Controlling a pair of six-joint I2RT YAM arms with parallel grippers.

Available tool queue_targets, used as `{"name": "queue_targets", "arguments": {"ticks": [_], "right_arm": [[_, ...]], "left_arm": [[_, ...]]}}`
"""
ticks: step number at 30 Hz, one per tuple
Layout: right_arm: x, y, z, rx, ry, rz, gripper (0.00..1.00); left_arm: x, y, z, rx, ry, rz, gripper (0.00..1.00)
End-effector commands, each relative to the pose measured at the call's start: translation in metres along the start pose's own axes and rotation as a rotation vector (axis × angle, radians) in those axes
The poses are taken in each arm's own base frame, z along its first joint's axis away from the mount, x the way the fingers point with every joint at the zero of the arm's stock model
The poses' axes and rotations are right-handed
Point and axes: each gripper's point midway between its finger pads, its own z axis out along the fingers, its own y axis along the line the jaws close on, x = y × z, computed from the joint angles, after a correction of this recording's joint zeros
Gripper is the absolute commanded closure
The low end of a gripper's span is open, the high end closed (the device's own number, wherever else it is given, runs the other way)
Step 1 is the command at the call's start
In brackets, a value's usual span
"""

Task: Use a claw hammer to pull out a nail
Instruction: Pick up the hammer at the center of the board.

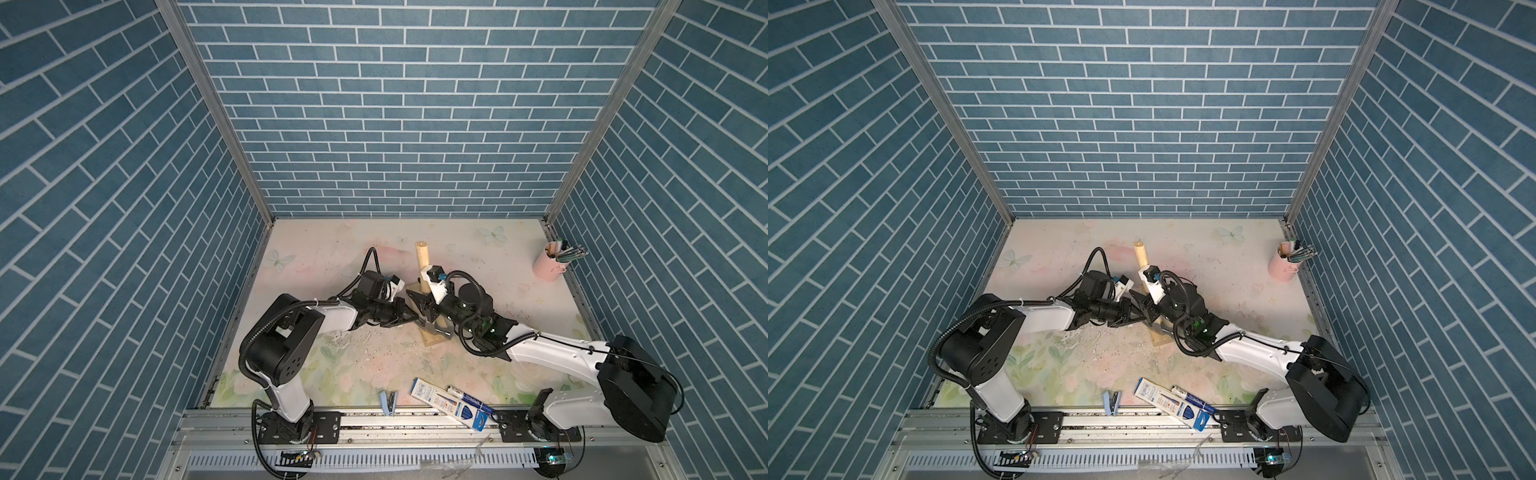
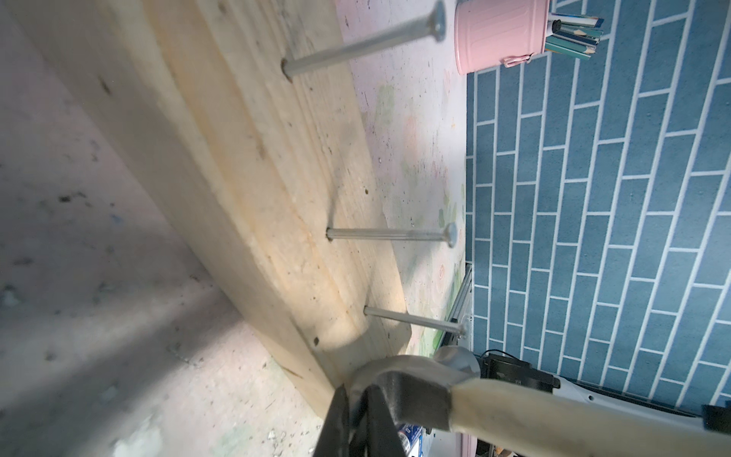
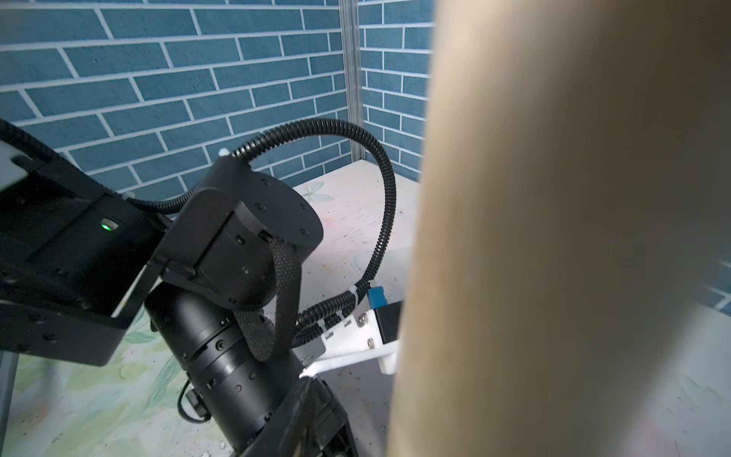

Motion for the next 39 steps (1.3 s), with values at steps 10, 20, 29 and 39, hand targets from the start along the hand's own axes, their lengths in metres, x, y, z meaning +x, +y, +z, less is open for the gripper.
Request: {"name": "queue_targets", "arguments": {"ticks": [10,20,29,39], "right_arm": [[-0.064,0.010,-0.016,-0.039,-0.063,-0.026,0.50],[-0.075,0.021,-0.023,-0.094,0.080,0.049,0.51],[-0.075,0.019,-0.037,-0.073,0.183,0.076,0.51],[-0.067,0.018,-0.051,-0.062,0.313,0.081,0.54]], "left_arm": [[-0.001,0.009,-0.006,-0.112,-0.010,0.074,0.95],[-0.002,0.014,-0.007,-0.150,-0.011,0.094,0.96],[-0.004,0.017,-0.010,-0.175,-0.013,0.107,0.96],[-0.006,0.019,-0.013,-0.215,-0.015,0.131,0.97]]}}
